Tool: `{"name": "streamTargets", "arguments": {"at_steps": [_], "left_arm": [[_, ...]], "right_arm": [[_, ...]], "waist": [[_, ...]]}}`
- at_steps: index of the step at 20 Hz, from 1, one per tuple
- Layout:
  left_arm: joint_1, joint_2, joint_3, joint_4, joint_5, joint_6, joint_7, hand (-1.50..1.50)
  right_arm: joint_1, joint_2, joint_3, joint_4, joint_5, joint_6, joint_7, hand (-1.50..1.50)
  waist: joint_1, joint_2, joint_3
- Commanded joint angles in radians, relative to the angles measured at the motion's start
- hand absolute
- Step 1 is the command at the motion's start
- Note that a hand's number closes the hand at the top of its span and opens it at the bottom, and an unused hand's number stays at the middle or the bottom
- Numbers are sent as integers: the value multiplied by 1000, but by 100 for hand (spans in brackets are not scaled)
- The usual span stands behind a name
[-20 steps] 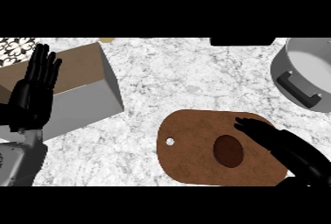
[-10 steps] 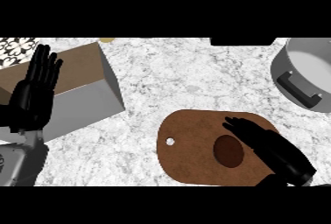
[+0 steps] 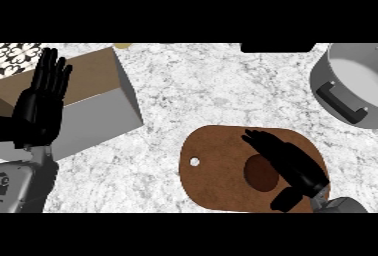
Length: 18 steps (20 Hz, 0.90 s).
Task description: Pick the cupcake from the cutting board and place it in the pot
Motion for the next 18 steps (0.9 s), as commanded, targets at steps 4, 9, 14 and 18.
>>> {"name": "streamTargets", "arguments": {"at_steps": [4, 9, 14, 18], "left_arm": [[9, -9, 16, -28, -3, -28, 84, 0], [29, -33, 4, -25, -10, -38, 60, 0], [15, -67, -3, 20, -49, -28, 29, 0], [85, -68, 21, -33, -33, -61, 16, 0]], "right_arm": [[-80, 114, -7, 158, 67, -33, -53, -150], [-120, 106, 52, 216, 112, -21, -165, 150], [-87, 165, 92, 190, 201, -103, -177, 150], [-54, 178, 77, 187, 238, -147, -200, 150]], "waist": [[0, 8, -7], [6, 9, -7], [-2, 8, -7], [-1, 8, -8]]}}
